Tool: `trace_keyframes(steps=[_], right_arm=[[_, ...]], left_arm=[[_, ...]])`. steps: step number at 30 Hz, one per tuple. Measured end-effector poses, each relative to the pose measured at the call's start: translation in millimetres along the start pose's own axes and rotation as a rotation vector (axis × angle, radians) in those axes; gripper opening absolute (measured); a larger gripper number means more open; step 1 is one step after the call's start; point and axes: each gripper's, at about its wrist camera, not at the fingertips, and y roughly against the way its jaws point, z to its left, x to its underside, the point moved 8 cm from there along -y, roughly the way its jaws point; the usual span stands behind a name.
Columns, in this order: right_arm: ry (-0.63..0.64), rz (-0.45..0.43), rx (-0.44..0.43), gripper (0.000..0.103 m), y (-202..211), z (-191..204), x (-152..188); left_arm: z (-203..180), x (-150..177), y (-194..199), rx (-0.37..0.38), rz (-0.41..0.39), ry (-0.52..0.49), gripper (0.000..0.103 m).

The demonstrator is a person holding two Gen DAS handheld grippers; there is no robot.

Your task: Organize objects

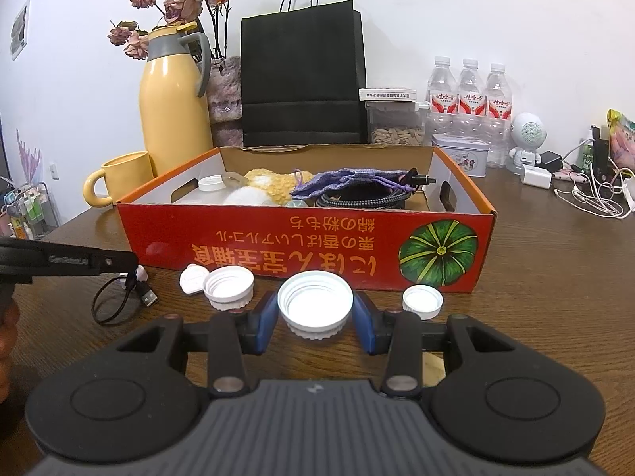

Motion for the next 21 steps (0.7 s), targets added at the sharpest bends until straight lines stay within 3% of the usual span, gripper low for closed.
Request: trace_keyframes(steps=[6,8,10,11,17,21], right_arm=[[-0.001,-0.006,0.0,0.042,1,0,0],[-0.002,-0.006,-0.001,0.042,1,0,0],[-0.004,-0.007,-0.002,0.042,2,0,1],[-0.003,-0.006,-0.001,0.042,2,0,1],[-0.003,-0.003,-0.002,0.042,2,-1,0],[-0.002,-0.006,-0.003,0.042,3,0,0]], left_arm=[[2,1,14,0.002,-0.035,0.013,0.005],[8,3,13,-0.022,-0.018,0.025,0.018],[10,4,13,-0.014,-0.01,0.032,0.043],[8,3,14,-0.007,-0.018,0.023,0.046],[-21,12,10,0.007,0.02,-0.05,0.047],[-33,21,-9,-0.058,0.1,-0.05,0.042]])
